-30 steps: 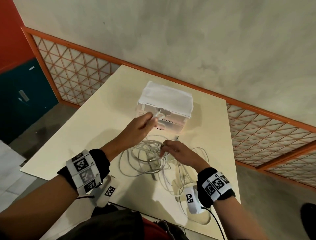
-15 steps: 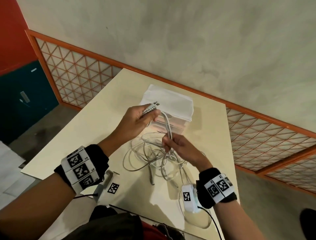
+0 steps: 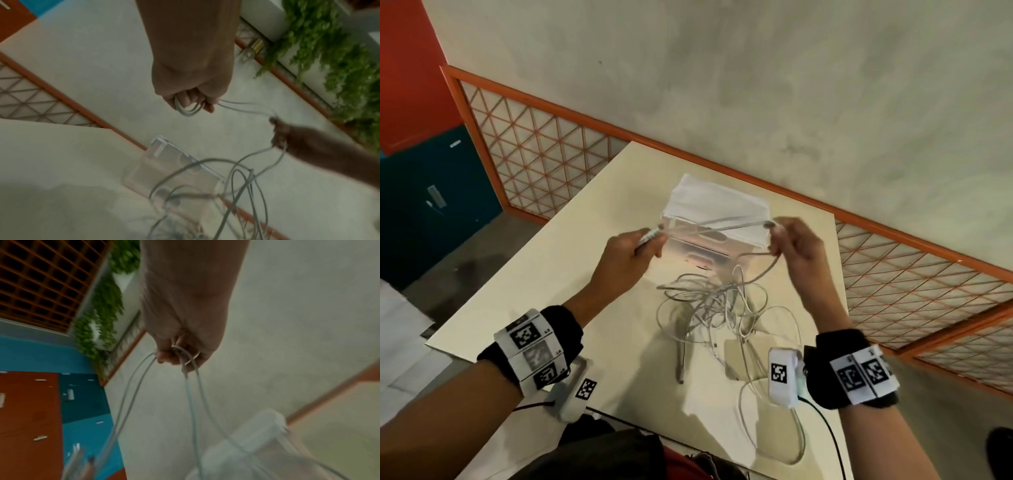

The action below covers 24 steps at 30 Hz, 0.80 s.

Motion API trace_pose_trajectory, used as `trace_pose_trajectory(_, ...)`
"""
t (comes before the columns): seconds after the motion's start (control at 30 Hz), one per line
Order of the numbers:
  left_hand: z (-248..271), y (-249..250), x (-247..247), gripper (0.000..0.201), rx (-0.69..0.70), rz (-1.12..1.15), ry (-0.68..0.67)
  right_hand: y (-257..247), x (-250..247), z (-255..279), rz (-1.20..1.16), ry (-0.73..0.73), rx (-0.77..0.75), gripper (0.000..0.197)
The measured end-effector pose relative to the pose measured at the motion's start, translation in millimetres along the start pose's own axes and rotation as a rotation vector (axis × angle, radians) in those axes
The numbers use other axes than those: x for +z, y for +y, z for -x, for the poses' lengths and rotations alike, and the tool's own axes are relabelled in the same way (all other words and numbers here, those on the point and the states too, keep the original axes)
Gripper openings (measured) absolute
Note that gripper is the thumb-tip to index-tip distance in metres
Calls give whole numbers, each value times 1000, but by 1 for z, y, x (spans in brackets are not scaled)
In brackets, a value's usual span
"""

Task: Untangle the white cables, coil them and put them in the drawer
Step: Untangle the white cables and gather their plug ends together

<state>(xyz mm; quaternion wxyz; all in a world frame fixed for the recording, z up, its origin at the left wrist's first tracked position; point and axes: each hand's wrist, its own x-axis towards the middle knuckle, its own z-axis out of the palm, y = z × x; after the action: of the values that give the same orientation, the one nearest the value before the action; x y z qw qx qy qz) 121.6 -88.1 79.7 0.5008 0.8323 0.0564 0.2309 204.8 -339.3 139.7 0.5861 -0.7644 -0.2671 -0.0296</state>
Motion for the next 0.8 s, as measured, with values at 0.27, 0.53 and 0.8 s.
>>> trace_pose_trajectory(0.27, 9, -14, 12, 17, -254, 87, -158, -33, 1, -12, 134, -104, -81, 9)
trace_pose_trajectory(0.53, 3, 14, 4, 30, -158, 236, -93, 19, 30, 25, 314, -364, 35, 9)
trace_pose_trajectory(0.8, 16, 34, 32, 18, -203, 278, -587, 9, 45, 19, 131, -307, 6, 17)
